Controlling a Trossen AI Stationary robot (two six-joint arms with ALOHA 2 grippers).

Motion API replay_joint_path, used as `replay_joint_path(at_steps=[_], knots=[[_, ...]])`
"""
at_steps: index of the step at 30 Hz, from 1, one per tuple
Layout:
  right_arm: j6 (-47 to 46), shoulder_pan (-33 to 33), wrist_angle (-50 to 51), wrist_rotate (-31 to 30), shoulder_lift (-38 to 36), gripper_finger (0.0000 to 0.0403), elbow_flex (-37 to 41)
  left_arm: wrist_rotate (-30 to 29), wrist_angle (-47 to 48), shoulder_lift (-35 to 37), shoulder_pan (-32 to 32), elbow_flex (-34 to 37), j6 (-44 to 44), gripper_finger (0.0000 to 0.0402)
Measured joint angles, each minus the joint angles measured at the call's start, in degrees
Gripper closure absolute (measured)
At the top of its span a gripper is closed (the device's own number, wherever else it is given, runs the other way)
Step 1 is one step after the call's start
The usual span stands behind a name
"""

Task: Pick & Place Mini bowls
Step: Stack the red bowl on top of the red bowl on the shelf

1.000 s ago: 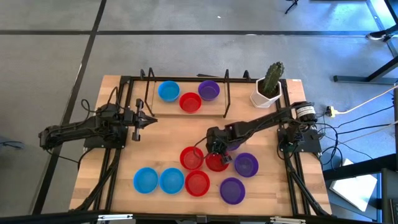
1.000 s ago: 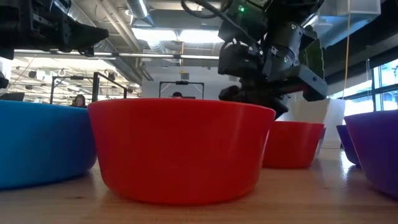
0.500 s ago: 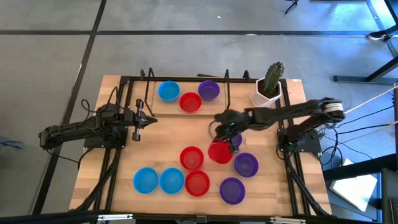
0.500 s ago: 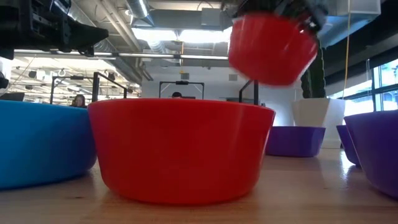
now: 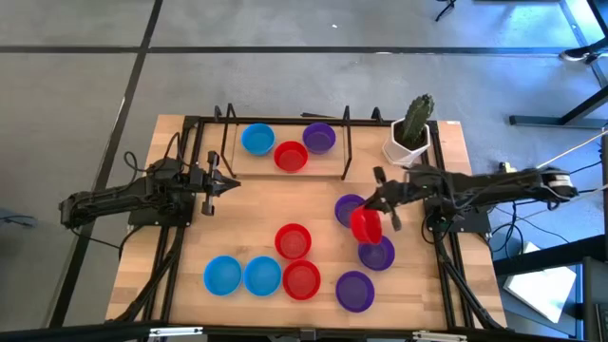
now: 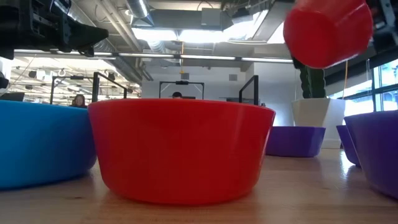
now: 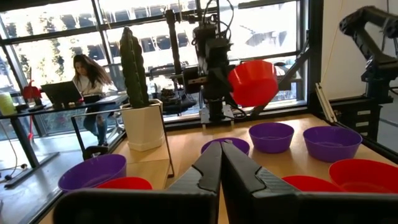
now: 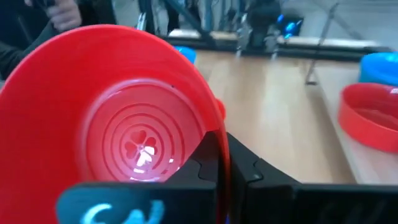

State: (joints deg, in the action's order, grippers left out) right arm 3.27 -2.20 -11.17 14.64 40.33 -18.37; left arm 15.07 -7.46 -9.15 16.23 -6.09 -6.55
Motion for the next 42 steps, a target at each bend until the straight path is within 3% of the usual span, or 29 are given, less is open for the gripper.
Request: replay_joint_path(at_steps=[5,12,17,21,26,31,36,42], knots=[[-1.4,0.0,-4.4,-0.3,-6.0,0.0399,5.7,0.0,0.0,0.0,0.0,0.0,0.0,0.0394],[-1.3,0.0,-9.8,-6.3,-7.8,0.0399,10.2,0.0,0.0,0.0,0.0,0.0,0.0,0.0399],[-2.6,1.1,-10.5,-17.4,-4.8,0.0399,8.4,0.0,0.0,0.0,0.0,0.0,-0.1,0.0397],[-1.2,2.4,-10.3,-22.0,1.7,0.0399,3.1,0.0,0.0,0.0,0.0,0.0,-0.1,0.0394],[2.8,2.4,-4.9,-27.7,13.6,0.0400,-11.0,0.0,0.0,0.0,0.0,0.0,-0.2,0.0398],[5.2,-0.5,13.1,-31.4,28.9,0.0401,-32.9,0.0,0.0,0.0,0.0,0.0,-0.2,0.0398],[5.3,-6.1,34.3,-27.6,45.9,0.0401,-57.8,0.0,0.0,0.0,0.0,0.0,-0.2,0.0393],[6.4,-12.3,51.5,-21.1,64.5,0.0401,-82.8,0.0,0.8,0.0,0.0,0.0,-0.2,0.0399]])
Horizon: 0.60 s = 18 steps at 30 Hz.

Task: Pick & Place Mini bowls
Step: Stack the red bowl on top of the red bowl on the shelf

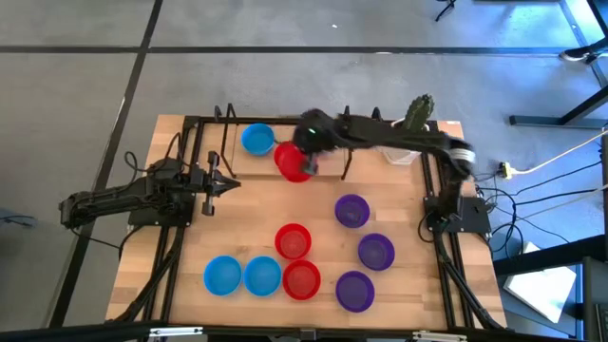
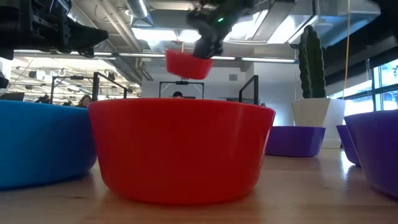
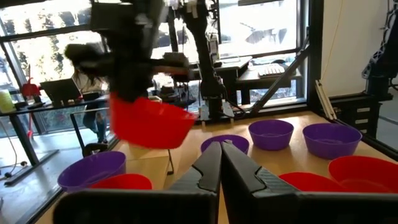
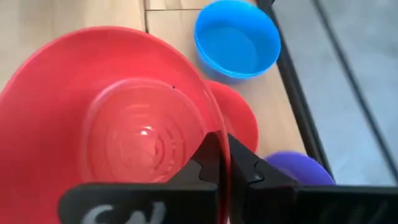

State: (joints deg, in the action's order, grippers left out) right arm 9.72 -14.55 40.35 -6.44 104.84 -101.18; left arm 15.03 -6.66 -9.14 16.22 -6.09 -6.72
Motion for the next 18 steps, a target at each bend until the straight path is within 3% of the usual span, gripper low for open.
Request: replay_joint_path(at_steps=[5,9,18], knots=[[1.9,-3.0,10.2,1.1,11.9,0.0398,-15.7,0.0,0.6,0.0,0.0,0.0,-0.7,0.0396],[2.6,-4.8,14.7,2.6,18.7,0.0397,-24.0,0.0,0.6,0.0,0.0,0.0,-0.6,0.0394],[2.7,-6.9,15.7,3.2,23.4,0.0395,-26.8,0.0,0.7,0.0,0.0,0.0,-0.5,0.0399]])
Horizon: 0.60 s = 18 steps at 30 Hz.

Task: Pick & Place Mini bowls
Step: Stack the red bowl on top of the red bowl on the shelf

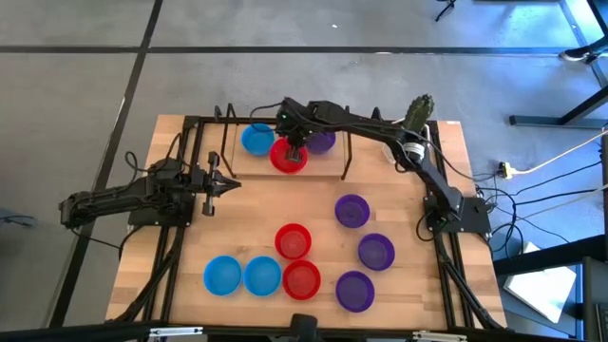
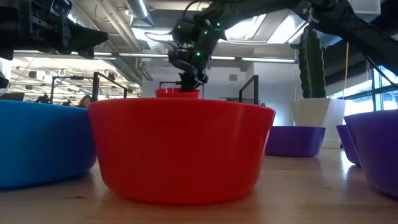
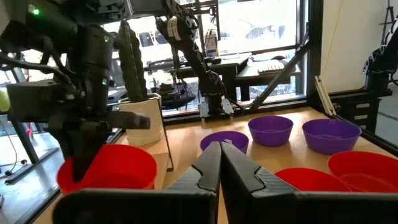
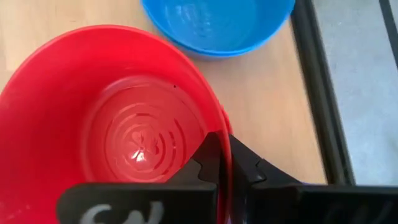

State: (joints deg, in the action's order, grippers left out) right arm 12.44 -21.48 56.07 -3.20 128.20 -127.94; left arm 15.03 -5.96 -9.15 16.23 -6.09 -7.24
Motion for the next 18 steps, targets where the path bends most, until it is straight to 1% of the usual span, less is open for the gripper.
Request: replay_joint_path(at_steps=[5,10,18], knots=[[-0.7,-1.2,-0.6,0.3,0.0,0.0394,0.0,0.0,0.2,0.0,0.0,0.0,0.1,0.0394],[-1.5,-1.4,-2.5,4.6,0.0,0.0394,1.5,0.0,0.2,0.0,0.0,0.0,0.1,0.0396],[0.0,-1.7,-3.9,4.5,0.0,0.0387,4.3,0.0,0.2,0.0,0.0,0.0,0.1,0.0396]])
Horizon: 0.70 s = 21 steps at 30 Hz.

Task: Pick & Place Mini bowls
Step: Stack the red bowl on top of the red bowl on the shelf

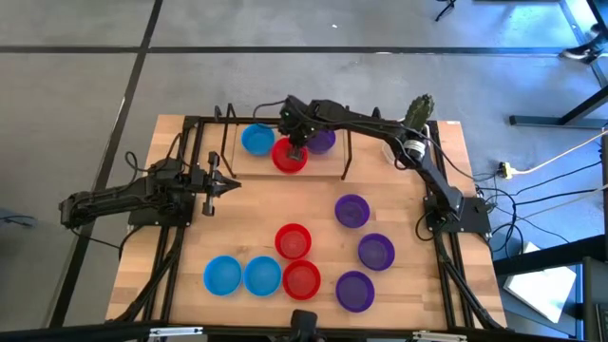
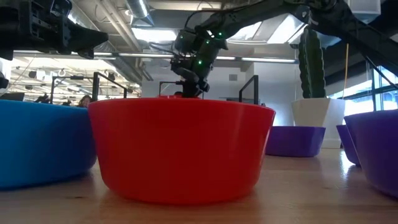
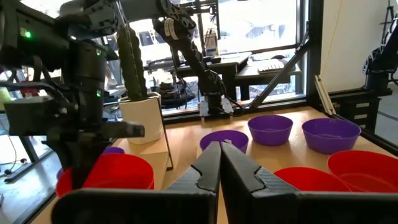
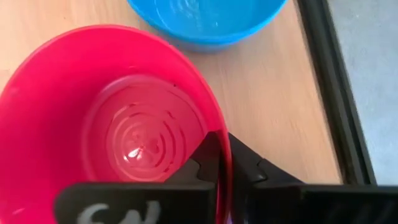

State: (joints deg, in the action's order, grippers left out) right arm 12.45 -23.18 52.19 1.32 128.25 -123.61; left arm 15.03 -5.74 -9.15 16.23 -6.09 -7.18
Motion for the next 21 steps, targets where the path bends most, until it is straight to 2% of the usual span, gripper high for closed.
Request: replay_joint_path(at_steps=[14,21], knots=[[1.3,0.0,-2.1,-3.3,0.0,0.0283,-1.8,0.0,0.1,0.0,0.0,0.0,0.0,0.0398],[1.3,0.0,-1.2,-3.3,0.0,0.0269,-6.7,0.0,0.2,0.0,0.0,0.0,0.0,0.0391]])
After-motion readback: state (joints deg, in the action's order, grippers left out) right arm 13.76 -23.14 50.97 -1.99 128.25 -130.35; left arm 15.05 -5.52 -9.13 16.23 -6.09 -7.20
